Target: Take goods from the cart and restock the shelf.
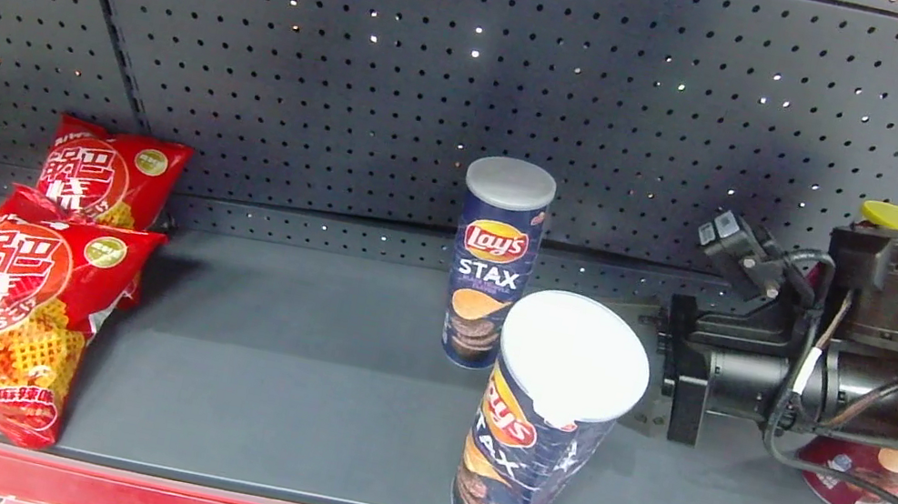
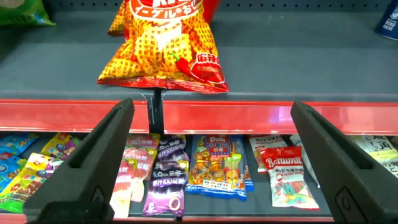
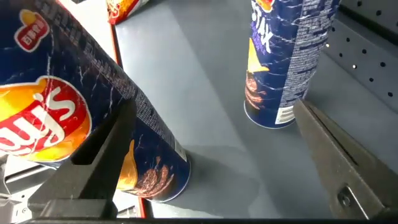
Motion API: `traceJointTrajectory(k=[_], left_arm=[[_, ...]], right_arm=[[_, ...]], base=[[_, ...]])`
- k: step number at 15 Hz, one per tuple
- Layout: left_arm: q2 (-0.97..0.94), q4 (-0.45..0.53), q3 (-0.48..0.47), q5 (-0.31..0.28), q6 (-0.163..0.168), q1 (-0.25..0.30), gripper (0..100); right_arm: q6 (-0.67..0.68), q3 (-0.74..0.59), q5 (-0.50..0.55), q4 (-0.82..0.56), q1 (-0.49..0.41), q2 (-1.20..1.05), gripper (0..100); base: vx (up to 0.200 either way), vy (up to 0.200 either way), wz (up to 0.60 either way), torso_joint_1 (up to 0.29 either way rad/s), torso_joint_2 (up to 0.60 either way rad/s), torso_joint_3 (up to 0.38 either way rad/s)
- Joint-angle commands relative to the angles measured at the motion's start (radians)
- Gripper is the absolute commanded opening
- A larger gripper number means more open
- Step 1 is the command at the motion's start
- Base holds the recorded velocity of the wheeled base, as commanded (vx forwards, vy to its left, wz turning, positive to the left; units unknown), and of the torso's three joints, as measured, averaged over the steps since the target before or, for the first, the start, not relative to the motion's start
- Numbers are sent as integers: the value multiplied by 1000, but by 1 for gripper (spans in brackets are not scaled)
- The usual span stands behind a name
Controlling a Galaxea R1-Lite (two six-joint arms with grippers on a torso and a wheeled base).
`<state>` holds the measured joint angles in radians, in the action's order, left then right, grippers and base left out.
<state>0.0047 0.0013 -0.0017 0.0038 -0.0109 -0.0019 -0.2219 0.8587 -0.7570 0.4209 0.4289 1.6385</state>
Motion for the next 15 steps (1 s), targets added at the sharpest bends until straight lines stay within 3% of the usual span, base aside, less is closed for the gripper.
traceJointTrajectory(k=[1,9,15], left_arm=[[1,0,0,1,-1,0,100],[1,0,0,1,0,0,100],[1,0,0,1,-1,0,100]], right_arm=[[3,10,4,1,-6,3,100],[46,240,81,-2,-78,40,100],[72,393,90,-2,-75,-9,100]], base=[[0,0,0,0,0,0],[0,0,0,0,0,0],[0,0,0,0,0,0]])
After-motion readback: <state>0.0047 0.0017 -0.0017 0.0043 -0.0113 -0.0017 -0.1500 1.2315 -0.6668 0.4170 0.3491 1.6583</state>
